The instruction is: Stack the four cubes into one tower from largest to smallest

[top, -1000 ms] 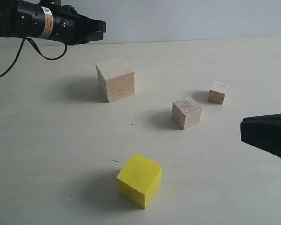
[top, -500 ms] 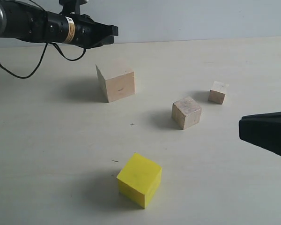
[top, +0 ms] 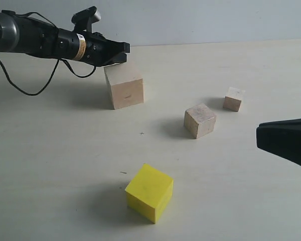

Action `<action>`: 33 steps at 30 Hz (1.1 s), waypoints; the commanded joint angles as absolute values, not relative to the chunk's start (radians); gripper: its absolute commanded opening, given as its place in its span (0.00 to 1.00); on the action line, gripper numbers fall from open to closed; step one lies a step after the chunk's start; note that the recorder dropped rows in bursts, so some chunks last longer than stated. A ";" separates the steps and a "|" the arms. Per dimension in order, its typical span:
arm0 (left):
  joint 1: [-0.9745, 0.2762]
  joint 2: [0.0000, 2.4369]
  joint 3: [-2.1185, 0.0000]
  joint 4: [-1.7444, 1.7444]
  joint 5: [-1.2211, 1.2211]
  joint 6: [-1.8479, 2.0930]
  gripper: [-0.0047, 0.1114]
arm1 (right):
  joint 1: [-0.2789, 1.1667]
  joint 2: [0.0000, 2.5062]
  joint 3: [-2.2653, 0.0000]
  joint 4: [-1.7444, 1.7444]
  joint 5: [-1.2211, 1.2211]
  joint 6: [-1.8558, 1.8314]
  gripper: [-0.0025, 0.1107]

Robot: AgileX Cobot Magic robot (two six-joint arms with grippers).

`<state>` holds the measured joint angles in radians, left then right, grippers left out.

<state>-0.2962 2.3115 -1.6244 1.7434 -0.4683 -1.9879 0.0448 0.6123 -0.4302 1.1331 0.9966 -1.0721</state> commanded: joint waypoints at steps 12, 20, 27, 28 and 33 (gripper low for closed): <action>-0.300 2.316 -1.579 1.744 -0.592 -1.985 0.04 | 0.047 0.615 -0.436 1.135 0.958 -1.081 0.02; -0.300 2.285 -1.472 1.744 -0.618 -1.955 0.04 | 0.047 0.615 -0.436 1.108 0.918 -1.081 0.02; -0.300 2.261 -1.439 1.744 -0.690 -1.937 0.04 | 0.047 0.615 -0.436 1.108 0.909 -1.081 0.02; -0.302 2.261 -1.439 1.744 -0.704 -1.937 0.04 | 0.047 0.615 -0.436 1.108 0.909 -1.081 0.02; -0.308 2.254 -1.438 1.744 -0.749 -1.941 0.04 | 0.047 0.615 -0.436 1.108 0.909 -1.081 0.02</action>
<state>-0.2943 2.2480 -1.4554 1.6877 -0.7172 -1.9414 0.0448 0.6123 -0.4302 1.1064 0.9146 -1.0740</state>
